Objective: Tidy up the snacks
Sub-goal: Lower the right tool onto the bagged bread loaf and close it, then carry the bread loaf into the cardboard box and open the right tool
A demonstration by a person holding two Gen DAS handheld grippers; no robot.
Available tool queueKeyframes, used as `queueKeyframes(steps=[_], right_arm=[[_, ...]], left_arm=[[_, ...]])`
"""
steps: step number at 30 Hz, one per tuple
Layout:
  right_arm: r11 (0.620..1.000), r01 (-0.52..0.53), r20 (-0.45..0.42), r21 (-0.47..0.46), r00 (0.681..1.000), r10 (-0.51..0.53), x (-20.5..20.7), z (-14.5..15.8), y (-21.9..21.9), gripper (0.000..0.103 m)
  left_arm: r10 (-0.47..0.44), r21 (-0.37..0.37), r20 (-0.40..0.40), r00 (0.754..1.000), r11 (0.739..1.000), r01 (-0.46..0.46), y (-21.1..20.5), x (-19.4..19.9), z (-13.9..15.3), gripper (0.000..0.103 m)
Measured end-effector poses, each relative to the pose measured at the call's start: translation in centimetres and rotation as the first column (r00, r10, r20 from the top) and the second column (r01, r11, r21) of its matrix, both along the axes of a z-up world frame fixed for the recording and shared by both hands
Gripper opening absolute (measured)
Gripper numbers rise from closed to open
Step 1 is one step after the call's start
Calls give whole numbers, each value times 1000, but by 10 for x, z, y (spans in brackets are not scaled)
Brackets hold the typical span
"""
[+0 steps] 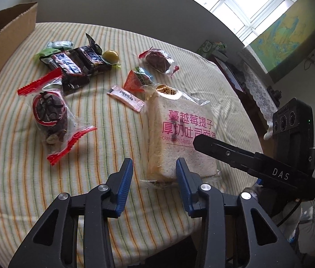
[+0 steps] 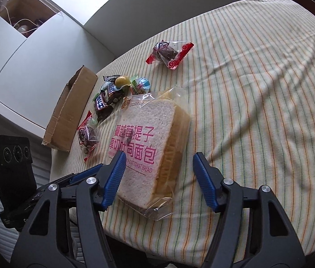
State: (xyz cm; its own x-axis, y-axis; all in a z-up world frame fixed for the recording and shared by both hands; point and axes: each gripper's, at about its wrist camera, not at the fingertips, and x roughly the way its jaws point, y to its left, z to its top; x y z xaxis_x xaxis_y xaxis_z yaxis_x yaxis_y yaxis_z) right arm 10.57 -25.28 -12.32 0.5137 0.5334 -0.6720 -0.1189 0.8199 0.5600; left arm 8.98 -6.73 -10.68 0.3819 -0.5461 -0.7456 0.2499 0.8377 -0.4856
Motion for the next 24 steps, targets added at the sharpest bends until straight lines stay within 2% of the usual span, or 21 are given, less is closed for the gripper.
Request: queueKeyframes(steps=[4,8,14,24], right_arm=[[999,-29,-7,27,1000,29,4,-2,1,56],[998,-33,-13,46,999,34,4,-2,0,53],[999,-41,-3,22,999,41,1,4,4,49],[997,-75,18,0,997,75,-1,18,24,47]], left_arm=[[-22,-9,-13,1000,1000,22,-4,6,-3,37],[-33,5,-4,999,999,33,-8,7,-2,37],[-49,32,20,999,998,48,-14,2,2,34],[-37,38,48,998,999,35,-6,-4,9,34]])
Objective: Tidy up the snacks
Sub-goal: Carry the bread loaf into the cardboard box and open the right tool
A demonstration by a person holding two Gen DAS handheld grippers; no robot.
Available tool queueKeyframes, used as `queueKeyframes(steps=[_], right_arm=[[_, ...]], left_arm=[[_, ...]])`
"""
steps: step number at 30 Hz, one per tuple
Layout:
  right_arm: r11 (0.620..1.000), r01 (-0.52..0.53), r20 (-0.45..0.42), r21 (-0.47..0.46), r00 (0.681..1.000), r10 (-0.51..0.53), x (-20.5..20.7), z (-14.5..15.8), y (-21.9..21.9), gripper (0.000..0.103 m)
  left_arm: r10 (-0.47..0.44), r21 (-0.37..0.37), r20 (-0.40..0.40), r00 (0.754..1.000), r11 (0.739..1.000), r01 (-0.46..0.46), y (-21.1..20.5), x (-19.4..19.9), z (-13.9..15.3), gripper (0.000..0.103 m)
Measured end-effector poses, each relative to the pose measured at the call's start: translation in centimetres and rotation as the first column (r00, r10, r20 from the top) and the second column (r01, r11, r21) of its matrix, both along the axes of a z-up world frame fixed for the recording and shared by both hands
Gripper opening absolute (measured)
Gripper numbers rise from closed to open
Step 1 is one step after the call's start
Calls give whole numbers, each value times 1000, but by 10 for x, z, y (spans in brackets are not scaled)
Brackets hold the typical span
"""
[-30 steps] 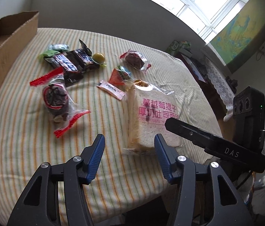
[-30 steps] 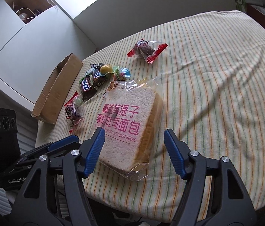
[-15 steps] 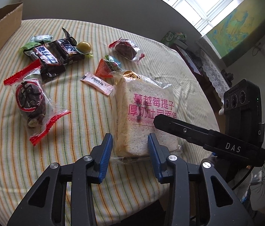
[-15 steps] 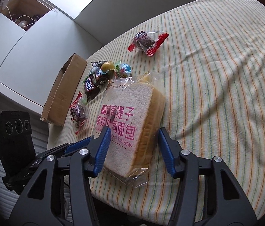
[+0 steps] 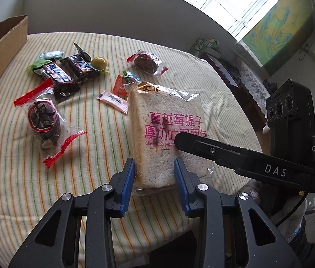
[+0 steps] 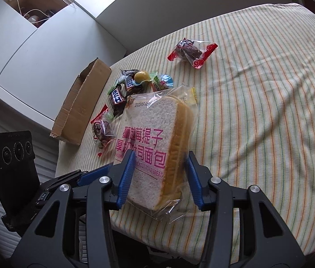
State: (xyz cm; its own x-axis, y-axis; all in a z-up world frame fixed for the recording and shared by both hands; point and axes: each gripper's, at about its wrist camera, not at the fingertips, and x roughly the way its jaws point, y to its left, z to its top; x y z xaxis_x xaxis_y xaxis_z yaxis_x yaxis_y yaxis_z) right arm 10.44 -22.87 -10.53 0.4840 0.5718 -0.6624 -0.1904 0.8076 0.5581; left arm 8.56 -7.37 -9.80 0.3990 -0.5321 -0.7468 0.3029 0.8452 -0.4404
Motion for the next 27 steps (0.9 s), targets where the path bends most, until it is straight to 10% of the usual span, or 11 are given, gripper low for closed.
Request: queueKeyframes(steps=[27], right_arm=[[947,-307,177,-92,931,319,61,103,222,47]], left_arm=[[304,14,199,932,950,-313,180,1,67,34]])
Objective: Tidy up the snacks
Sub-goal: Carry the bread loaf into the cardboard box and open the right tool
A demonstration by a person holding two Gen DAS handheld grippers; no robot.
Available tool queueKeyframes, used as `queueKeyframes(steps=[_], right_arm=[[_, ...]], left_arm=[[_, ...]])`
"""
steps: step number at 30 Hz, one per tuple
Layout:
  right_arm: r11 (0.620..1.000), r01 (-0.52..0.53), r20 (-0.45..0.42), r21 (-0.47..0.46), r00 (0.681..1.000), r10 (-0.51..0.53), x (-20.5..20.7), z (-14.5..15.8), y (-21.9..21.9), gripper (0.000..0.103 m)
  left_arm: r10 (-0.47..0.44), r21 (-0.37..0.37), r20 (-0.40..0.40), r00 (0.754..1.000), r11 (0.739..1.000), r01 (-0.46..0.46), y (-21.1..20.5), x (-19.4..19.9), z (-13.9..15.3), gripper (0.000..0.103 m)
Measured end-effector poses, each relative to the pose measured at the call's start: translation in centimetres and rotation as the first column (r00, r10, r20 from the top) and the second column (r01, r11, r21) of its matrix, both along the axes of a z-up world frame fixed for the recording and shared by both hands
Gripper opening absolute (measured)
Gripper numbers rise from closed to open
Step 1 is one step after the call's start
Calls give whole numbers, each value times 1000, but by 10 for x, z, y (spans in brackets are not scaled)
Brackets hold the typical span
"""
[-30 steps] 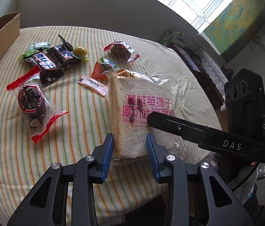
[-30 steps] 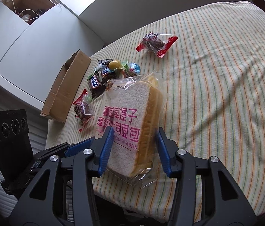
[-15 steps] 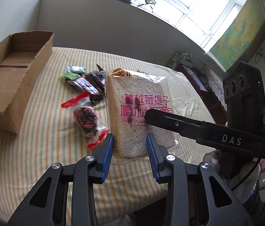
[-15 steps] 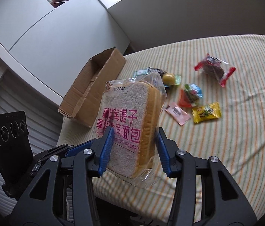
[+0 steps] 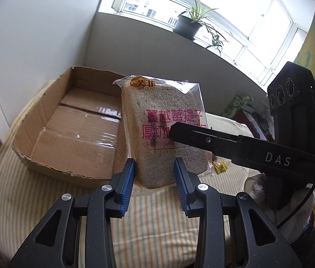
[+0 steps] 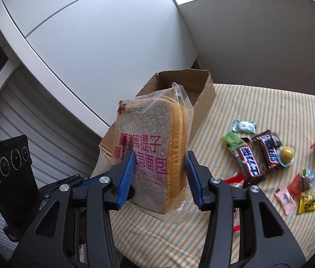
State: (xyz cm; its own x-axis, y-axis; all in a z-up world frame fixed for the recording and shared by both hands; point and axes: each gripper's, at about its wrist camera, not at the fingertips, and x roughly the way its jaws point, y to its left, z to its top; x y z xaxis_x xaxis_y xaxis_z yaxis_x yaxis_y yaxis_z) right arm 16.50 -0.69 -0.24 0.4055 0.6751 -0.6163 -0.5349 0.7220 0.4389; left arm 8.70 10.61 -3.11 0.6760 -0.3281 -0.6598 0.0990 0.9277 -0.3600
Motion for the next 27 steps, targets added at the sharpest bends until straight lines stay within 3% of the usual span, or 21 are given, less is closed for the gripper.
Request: queueKeyframes(steps=[15,20,27], right_arm=[[995,-72,-25,-71,997,70,37,-8,71,47],[989,-33,4,-142,999,34,38,-12,74,48],[989,-28,40,-145,999,34,32,-5,59,57]], left_arm=[[130,37,-27,991,991,-129,56,28,-3,34],[180,103,-44,983,979,-175,59,36,-12,28],[195,96,-40,980,977,-191,61,29,-10,28]])
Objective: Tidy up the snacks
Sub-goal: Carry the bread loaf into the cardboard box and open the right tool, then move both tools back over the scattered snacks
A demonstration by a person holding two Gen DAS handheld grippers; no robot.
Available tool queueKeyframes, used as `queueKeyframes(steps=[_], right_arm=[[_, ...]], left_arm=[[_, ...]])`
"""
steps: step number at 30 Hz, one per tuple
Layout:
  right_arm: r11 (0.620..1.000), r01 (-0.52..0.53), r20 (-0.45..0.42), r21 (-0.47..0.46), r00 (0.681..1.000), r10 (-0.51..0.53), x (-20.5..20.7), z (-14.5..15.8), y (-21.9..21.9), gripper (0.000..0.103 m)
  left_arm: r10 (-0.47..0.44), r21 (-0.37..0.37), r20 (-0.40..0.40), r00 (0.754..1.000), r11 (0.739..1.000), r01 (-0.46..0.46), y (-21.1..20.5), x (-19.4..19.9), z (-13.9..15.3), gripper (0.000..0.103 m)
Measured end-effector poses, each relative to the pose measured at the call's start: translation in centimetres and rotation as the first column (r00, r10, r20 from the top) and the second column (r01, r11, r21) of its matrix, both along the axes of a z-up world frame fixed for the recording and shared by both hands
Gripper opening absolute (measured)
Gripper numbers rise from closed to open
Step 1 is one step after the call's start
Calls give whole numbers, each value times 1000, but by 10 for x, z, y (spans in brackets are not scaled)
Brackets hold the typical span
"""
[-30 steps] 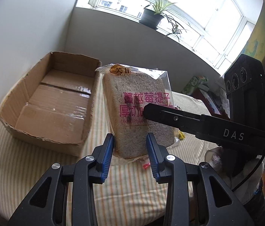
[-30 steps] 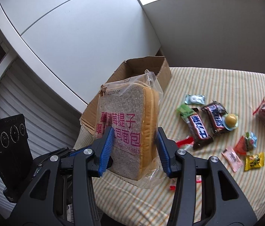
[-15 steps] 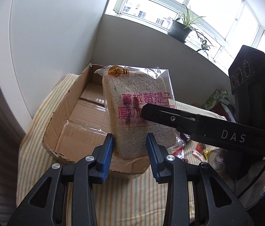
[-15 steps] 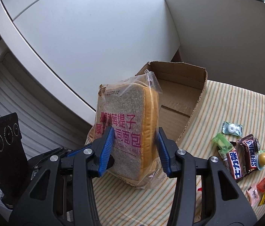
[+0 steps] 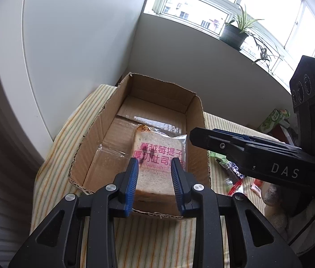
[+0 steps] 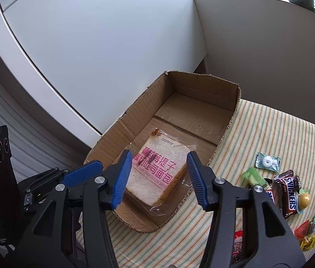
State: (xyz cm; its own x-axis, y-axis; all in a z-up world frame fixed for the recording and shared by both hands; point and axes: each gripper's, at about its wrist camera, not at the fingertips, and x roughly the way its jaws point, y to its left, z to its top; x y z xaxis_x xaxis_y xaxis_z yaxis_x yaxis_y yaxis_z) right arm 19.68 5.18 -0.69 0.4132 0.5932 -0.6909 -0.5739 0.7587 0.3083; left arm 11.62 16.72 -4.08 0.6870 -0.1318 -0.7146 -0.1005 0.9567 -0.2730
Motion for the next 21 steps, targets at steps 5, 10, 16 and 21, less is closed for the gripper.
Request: queueKeyframes(steps=[5,10,16,21], right_arm=[[1000,18,7,13,1000,-18,-3,7,-25,57],[999,54,36,-2,998,-54,-12,11,-64,57],[992,116,88,-50,990,-111,-27,5,-110,57],[979,179,110,-94,980,-168,-38,-7,-153,57]], left_arm=[[-10,-5,9,1000,1000,10,-7,-5,5,28],[-29,-1,32,999,1000,29,-22,-13,14,28],[-79,0,48,996,997,79,-50,-23,16,29],[-128,-10,34,991,992,128,-78,-30,7,29]])
